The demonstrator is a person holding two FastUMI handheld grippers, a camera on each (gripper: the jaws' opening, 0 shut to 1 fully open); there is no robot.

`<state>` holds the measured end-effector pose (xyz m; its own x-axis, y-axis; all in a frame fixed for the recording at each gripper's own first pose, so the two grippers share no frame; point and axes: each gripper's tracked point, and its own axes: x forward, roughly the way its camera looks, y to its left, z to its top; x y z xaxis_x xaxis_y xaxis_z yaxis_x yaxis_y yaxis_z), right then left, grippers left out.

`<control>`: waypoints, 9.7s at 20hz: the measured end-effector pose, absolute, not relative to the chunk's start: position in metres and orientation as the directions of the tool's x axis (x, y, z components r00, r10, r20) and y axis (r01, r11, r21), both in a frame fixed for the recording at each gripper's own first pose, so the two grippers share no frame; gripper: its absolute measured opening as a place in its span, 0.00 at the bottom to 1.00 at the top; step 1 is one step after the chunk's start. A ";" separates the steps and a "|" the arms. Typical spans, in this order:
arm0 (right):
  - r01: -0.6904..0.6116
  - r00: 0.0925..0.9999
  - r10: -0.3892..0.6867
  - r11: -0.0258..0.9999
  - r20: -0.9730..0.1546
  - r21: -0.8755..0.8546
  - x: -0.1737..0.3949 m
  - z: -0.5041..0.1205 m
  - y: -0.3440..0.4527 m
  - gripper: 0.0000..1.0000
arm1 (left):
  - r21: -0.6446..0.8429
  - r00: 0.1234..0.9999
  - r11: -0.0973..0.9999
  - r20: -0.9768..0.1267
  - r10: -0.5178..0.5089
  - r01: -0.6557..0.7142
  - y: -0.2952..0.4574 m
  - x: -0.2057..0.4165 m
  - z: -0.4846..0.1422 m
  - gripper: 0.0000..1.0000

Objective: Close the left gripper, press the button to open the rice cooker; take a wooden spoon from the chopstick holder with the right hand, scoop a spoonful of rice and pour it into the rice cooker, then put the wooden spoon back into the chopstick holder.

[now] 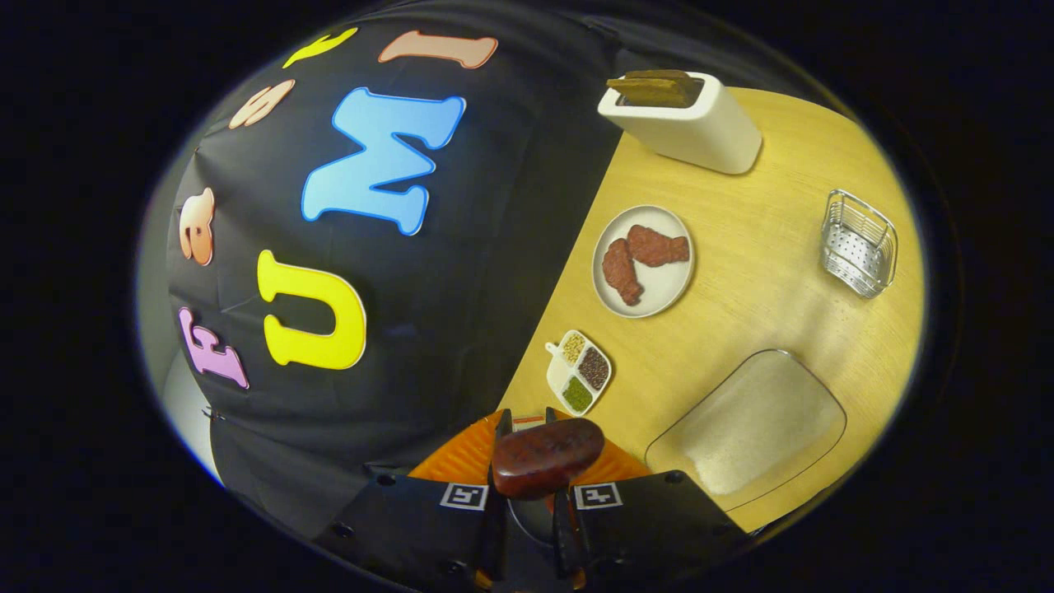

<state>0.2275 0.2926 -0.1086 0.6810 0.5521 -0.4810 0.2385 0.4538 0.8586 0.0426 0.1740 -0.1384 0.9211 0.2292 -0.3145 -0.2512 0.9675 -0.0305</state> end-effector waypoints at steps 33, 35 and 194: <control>-0.596 0.537 0.706 0.705 -0.461 0.385 0.217 -0.111 0.560 0.24 | 0.009 0.843 0.907 -0.365 0.396 -0.422 0.236 0.029 -0.157 0.92; -0.643 0.511 0.729 0.676 -0.456 0.360 0.209 -0.113 0.569 0.24 | 0.006 0.838 0.904 -0.371 0.400 -0.428 0.238 0.028 -0.158 0.92; -0.183 0.835 0.248 0.967 -0.492 0.177 0.104 -0.210 -0.011 0.99 | -0.067 0.549 0.941 -0.825 0.134 -0.331 0.061 0.251 -0.219 0.93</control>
<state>0.1042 -0.0107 -0.2101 0.8347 0.2477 -0.4918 -0.1826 0.9671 0.1772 0.2507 0.0613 -0.2194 0.5490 0.1343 -0.8249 -0.3308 0.9413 -0.0669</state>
